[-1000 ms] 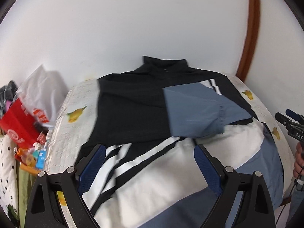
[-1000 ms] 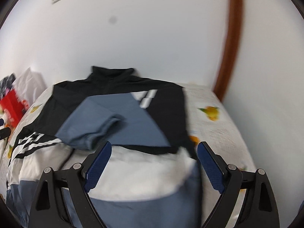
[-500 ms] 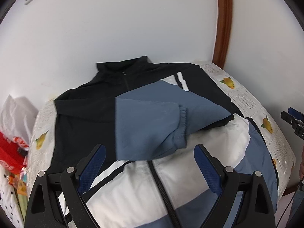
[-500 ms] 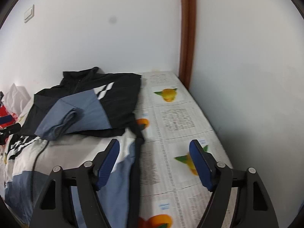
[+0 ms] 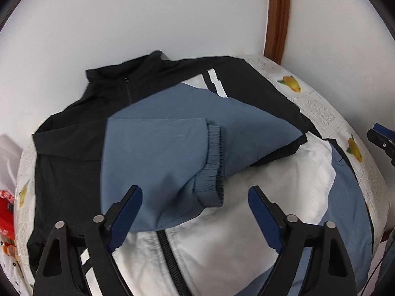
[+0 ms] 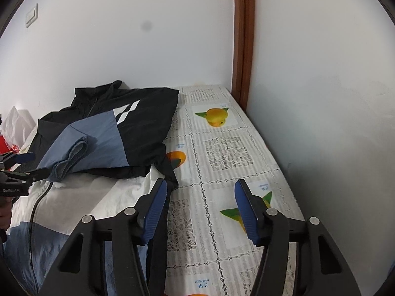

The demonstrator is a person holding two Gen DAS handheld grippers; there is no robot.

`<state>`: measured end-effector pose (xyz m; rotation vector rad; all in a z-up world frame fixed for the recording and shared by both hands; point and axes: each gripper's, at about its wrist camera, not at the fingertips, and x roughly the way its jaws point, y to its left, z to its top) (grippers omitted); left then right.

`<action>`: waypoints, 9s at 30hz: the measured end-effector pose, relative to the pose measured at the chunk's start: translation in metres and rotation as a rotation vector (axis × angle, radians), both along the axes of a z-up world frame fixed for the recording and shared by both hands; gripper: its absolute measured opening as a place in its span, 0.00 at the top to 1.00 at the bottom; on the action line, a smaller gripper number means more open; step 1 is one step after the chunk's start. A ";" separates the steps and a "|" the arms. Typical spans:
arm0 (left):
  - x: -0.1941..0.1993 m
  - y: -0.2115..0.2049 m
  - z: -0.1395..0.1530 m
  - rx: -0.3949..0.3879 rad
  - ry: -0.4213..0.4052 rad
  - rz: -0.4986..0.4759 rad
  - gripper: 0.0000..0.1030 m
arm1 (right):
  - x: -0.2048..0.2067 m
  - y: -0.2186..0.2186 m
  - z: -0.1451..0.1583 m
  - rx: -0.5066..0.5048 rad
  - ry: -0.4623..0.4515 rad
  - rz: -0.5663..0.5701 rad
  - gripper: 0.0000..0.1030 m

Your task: Fold large clothes

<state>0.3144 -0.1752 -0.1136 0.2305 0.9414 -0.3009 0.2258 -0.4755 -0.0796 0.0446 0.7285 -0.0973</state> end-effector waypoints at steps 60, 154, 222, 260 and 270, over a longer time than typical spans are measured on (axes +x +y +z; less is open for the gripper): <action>-0.014 0.270 0.023 -0.151 -0.060 0.467 0.89 | 0.068 0.132 -0.010 -0.085 0.072 0.056 0.45; -0.057 0.289 0.068 -0.244 -0.202 0.500 0.93 | 0.027 0.081 0.047 0.202 -0.153 0.049 0.95; -0.071 0.312 -0.027 -0.192 0.059 0.482 0.88 | 0.031 0.041 -0.064 0.092 0.147 0.012 0.95; -0.174 0.306 0.004 -0.324 0.034 0.410 0.48 | 0.007 0.090 -0.032 0.080 0.053 0.090 0.49; -0.139 0.292 -0.024 -0.351 0.161 0.422 0.48 | 0.029 0.104 -0.050 0.087 0.097 0.037 0.67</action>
